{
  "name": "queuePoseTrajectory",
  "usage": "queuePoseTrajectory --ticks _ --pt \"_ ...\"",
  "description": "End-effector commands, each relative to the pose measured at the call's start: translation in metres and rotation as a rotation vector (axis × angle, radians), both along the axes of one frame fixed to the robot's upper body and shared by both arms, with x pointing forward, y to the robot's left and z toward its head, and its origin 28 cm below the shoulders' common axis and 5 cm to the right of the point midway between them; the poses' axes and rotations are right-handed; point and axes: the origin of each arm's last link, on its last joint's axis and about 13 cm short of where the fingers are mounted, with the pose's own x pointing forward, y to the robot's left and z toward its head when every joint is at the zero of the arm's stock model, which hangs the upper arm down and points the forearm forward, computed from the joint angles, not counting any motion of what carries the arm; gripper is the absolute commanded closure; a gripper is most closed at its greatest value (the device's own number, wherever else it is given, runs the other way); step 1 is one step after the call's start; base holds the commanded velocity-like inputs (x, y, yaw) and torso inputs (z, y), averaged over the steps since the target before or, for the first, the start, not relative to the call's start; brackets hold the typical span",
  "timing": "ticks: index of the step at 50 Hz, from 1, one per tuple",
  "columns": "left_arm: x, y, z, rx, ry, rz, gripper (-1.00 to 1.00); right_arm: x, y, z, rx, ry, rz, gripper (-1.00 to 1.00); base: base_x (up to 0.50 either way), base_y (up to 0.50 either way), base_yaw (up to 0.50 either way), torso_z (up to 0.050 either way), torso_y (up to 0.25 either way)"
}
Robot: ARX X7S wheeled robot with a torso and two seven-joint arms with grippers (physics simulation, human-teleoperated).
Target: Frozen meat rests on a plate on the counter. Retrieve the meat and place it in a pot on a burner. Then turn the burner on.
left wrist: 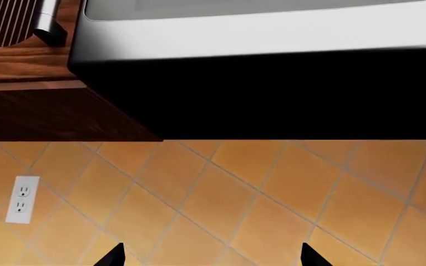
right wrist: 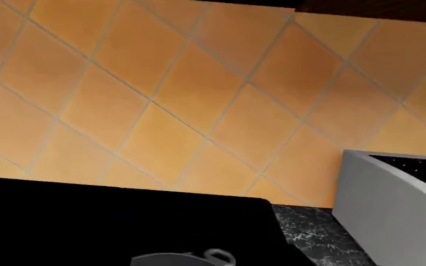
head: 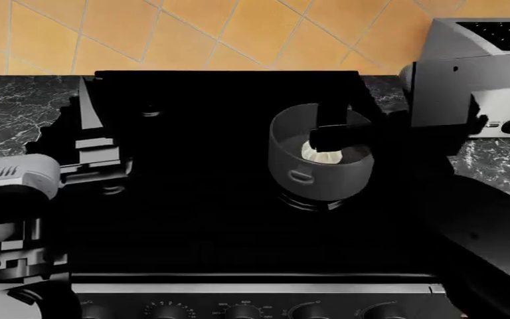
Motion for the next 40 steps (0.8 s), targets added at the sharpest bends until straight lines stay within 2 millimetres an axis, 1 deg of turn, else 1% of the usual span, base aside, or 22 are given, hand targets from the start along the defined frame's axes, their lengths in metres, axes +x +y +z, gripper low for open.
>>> queuePoseTrajectory --ticks 1,12,16,23,31,40 --pt "-0.001 -0.001 0.000 0.002 0.000 -0.005 -1.00 -0.032 -0.007 -0.005 0.017 -0.086 0.000 -1.00 0.00 0.00 0.00 0.000 0.000" --pt "-0.001 -0.001 -0.001 0.002 0.000 -0.006 -1.00 -0.061 -0.009 -0.018 0.020 -0.128 0.007 -1.00 0.00 0.00 0.00 0.000 0.000" --pt "-0.001 -0.001 -0.001 0.004 0.001 -0.006 -1.00 -0.067 -0.010 -0.028 0.019 -0.121 0.003 -1.00 -0.49 0.00 0.00 0.000 0.000" --pt "0.000 -0.002 -0.002 0.010 0.004 -0.006 -1.00 -0.065 -0.012 -0.042 0.028 -0.099 0.007 -1.00 -0.50 0.00 0.00 0.000 0.000" --pt "0.002 -0.003 -0.003 0.016 0.010 -0.006 -1.00 -0.061 -0.014 -0.050 0.041 -0.092 0.013 -1.00 -0.50 0.00 0.00 0.000 0.000" --pt "0.001 -0.003 -0.003 0.016 0.008 -0.005 -1.00 -0.056 -0.015 -0.058 0.055 -0.081 0.015 -1.00 0.00 0.00 0.00 0.000 0.000"
